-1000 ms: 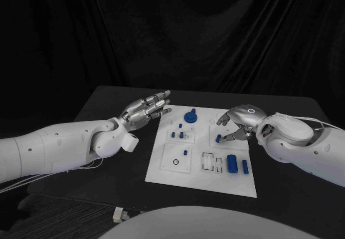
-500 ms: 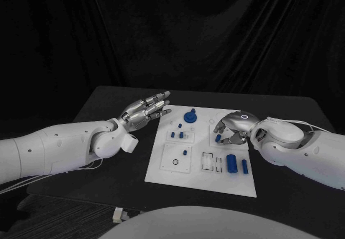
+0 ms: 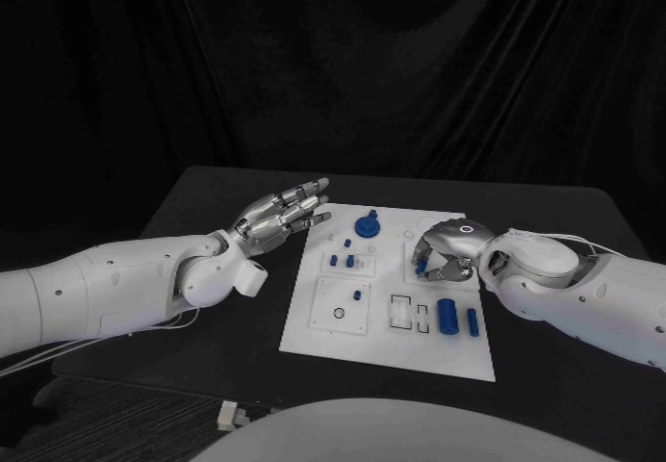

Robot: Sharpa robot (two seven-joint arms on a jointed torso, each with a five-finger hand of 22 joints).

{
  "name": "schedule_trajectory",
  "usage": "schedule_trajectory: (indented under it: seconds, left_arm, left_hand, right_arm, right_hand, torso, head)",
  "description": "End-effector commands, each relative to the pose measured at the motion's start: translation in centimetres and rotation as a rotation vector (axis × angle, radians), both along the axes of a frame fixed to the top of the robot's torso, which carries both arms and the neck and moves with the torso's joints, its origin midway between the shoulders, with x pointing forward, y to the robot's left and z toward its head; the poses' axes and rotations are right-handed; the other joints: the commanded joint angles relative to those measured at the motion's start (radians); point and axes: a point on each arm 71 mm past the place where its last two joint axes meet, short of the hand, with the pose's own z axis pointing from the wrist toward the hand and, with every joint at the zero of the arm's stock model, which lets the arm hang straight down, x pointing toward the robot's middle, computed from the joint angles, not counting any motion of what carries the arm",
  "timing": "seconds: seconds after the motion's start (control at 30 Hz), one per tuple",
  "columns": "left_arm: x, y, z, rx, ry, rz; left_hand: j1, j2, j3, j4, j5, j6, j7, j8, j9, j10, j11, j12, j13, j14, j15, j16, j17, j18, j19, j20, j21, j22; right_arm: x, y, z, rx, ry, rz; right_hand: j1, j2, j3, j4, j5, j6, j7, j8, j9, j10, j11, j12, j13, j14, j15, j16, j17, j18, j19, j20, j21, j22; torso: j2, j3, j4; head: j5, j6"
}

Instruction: Assemble the parts on the task board

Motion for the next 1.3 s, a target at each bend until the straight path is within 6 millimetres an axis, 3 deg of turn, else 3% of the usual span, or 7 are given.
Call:
schedule_trajectory:
  seconds: [0.03,0.33,0.37,0.43,0.73,1.1,1.3]
  left_arm:
    - [-0.1,0.0,0.1,-0.025,-0.007,-0.002]
    - [-0.2,0.0,-0.2,-0.023,0.0,-0.003]
    - [-0.2,0.0,-0.2,-0.023,0.001,-0.003]
    - [-0.2,0.0,-0.3,-0.022,0.003,-0.003]
    - [-0.3,0.0,-0.5,-0.02,0.009,-0.005]
    - [-0.3,0.1,-0.6,-0.014,0.012,0.0]
    - [-0.3,0.1,-0.6,-0.013,0.013,0.0]
  left_hand:
    - [0.01,0.002,0.001,-0.005,0.005,0.008,0.0,0.004,0.001,0.003,-0.001,0.004,0.001,-0.002,0.006,0.004,0.001,0.01,0.0,0.005,0.003,-0.001]
    - [0.01,0.003,0.001,-0.005,0.005,0.008,0.0,0.004,0.001,0.003,-0.001,0.004,0.001,-0.002,0.006,0.004,0.001,0.01,0.0,0.005,0.003,-0.001]
    - [0.01,0.003,0.001,-0.005,0.005,0.008,0.0,0.004,0.001,0.003,-0.001,0.004,0.001,-0.002,0.006,0.004,0.001,0.01,0.0,0.005,0.003,-0.001]
    - [0.01,0.003,0.001,-0.005,0.005,0.008,0.0,0.004,0.001,0.003,-0.001,0.004,0.001,-0.002,0.006,0.004,0.001,0.01,0.0,0.005,0.003,-0.001]
    - [0.01,0.004,0.002,-0.005,0.005,0.006,0.001,0.004,0.0,0.002,0.0,0.003,0.0,-0.003,0.007,0.004,0.001,0.01,0.0,0.005,0.003,-0.002]
    - [0.01,0.004,0.002,-0.005,0.005,0.006,0.001,0.004,0.0,0.002,0.0,0.003,0.0,-0.003,0.007,0.004,0.001,0.01,0.0,0.005,0.003,-0.002]
    - [0.011,0.005,0.002,-0.005,0.005,0.006,0.002,0.004,0.0,0.003,0.0,0.004,0.001,-0.003,0.007,0.004,0.001,0.01,0.0,0.006,0.003,-0.002]
  right_arm:
    - [-0.1,0.1,-0.1,0.007,0.001,0.02]
    - [-0.2,0.0,0.0,0.016,-0.006,0.025]
    - [-0.2,0.0,0.0,0.017,-0.007,0.025]
    - [-0.2,0.0,0.0,0.02,-0.01,0.025]
    - [-0.3,-0.1,0.6,0.043,-0.035,0.028]
    - [-0.1,0.6,4.3,0.088,-0.064,0.024]
    - [-1.1,2.3,6.7,0.114,-0.071,0.058]
  right_hand:
    - [0.022,0.002,0.017,-0.005,0.013,0.02,0.003,0.008,0.008,0.012,-0.003,0.002,-0.001,0.034,-0.008,0.005,-0.001,0.012,0.029,-0.005,-0.004,0.174]
    - [0.057,0.002,0.049,-0.019,0.037,0.043,0.005,0.018,0.025,0.031,-0.007,-0.006,-0.003,0.033,-0.008,0.007,0.003,0.012,0.028,-0.006,-0.004,0.175]
    - [0.059,0.002,0.052,-0.02,0.028,0.043,0.006,0.018,0.026,0.032,-0.006,-0.007,-0.003,0.033,-0.008,0.007,0.004,0.012,0.027,-0.006,-0.004,0.174]
    - [0.078,0.0,0.087,-0.023,-0.036,0.042,0.01,0.015,0.033,0.036,-0.005,-0.016,-0.004,0.034,-0.006,0.01,0.008,0.012,0.025,-0.005,-0.007,0.174]
    - [0.092,-0.015,0.153,-0.028,-0.05,0.047,0.018,0.014,0.048,0.05,-0.004,-0.027,-0.003,0.037,0.003,0.024,0.036,0.012,0.022,0.002,-0.008,0.174]
    - [0.096,-0.028,0.203,-0.036,-0.058,0.049,0.026,0.013,0.059,0.061,0.001,-0.034,-0.003,0.038,0.013,0.03,0.049,0.011,0.021,0.01,-0.005,0.175]
    - [0.091,-0.036,0.216,-0.037,-0.06,0.051,0.03,0.013,0.063,0.068,0.004,-0.034,-0.003,0.038,0.018,0.032,0.053,0.011,0.02,0.014,-0.005,0.175]
  torso:
    - [0.0,0.0002,-0.0004]
    - [0.0,-0.0001,-0.0001]
    - [0.0,0.0,-0.0001]
    - [0.0,0.0,-0.0002]
    - [0.0,-0.0001,0.0]
    - [0.0,-0.0002,-0.0003]
    - [0.0,0.0,-0.0001]
  head:
    - [0.002,0.0]
    - [0.004,0.0]
    - [0.005,0.0]
    - [0.005,0.0]
    - [0.013,0.0]
    - [0.015,0.0]
    - [0.015,0.0]
